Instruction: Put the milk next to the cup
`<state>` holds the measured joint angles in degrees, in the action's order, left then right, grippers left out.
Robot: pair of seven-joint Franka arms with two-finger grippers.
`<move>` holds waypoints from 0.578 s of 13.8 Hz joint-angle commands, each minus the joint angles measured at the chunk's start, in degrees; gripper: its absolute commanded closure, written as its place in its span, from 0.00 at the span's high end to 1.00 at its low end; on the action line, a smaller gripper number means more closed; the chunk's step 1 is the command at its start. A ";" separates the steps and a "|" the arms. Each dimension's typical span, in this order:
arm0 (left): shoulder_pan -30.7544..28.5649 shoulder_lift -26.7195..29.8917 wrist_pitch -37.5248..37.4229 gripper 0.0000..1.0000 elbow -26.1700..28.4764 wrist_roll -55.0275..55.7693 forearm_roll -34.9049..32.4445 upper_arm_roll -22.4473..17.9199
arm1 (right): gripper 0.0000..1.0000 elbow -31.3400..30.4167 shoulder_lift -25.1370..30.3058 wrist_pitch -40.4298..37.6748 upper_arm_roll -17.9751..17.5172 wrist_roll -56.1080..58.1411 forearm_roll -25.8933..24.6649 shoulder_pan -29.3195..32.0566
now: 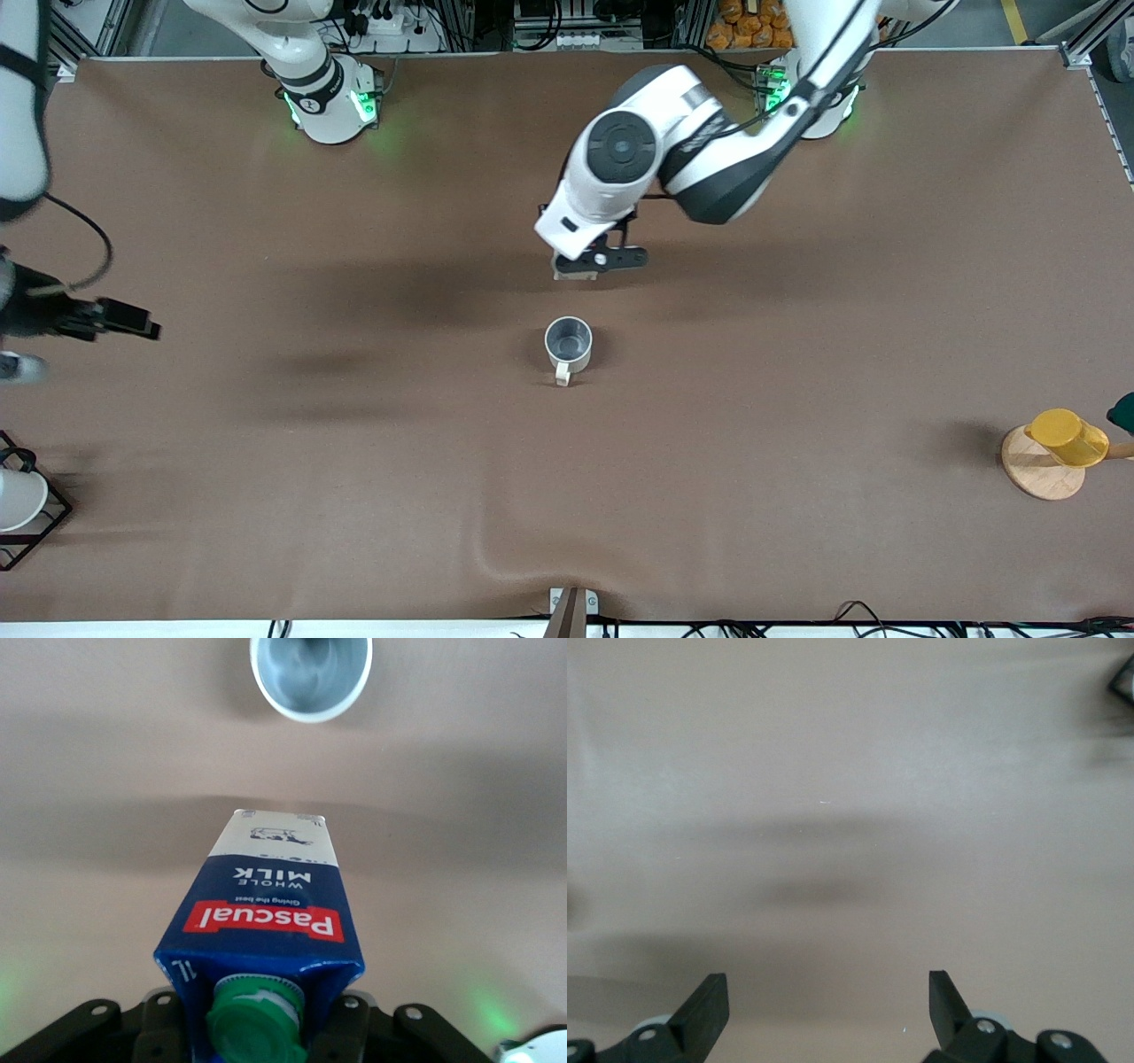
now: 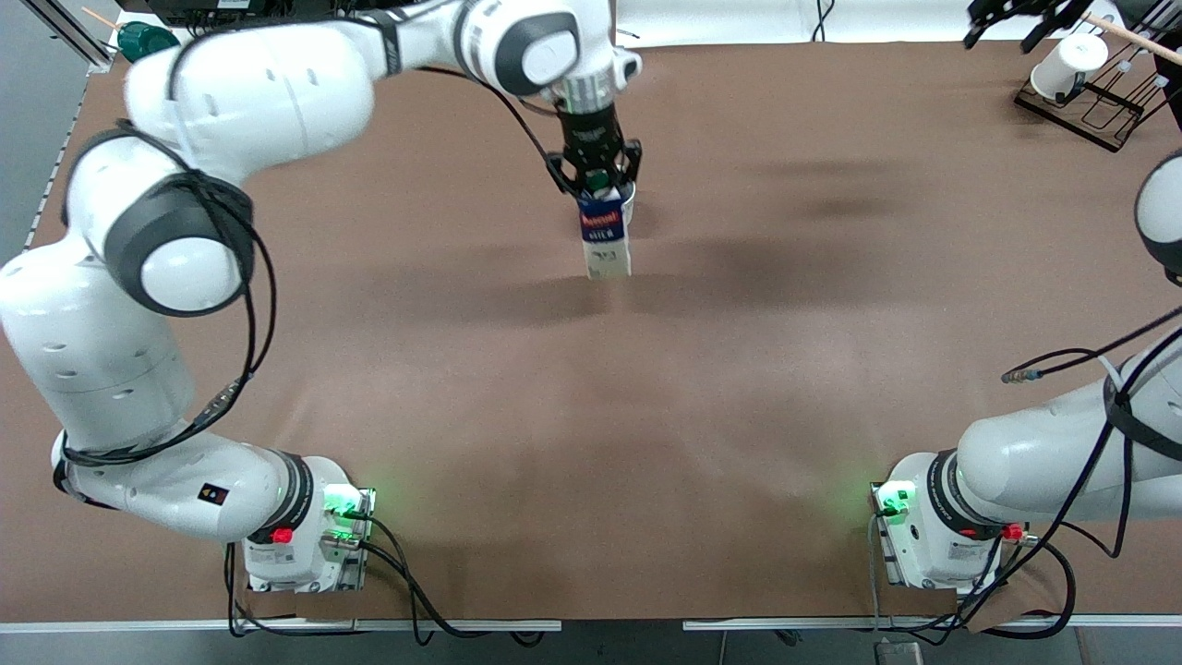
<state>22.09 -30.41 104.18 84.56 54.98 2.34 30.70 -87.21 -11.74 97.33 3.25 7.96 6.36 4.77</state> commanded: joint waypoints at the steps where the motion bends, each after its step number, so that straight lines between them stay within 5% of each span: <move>1: 5.21 -3.50 0.59 0.50 -3.33 2.23 -0.93 -4.57 | 1.00 -4.37 7.94 -1.95 -1.32 -1.02 -1.43 -0.20; 4: 10.94 -4.93 0.41 0.50 -5.64 1.98 -1.02 -11.96 | 1.00 -3.93 11.38 -7.66 -1.67 -8.30 -7.67 -2.39; 8: 10.34 -5.10 0.50 0.50 -5.55 -0.30 -1.55 -12.33 | 1.00 -3.75 13.67 -10.05 -1.93 -7.88 -7.77 -2.67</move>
<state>31.98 -34.86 105.41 80.72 55.85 1.97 18.92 -89.19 -0.28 87.20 1.50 0.80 -0.04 2.32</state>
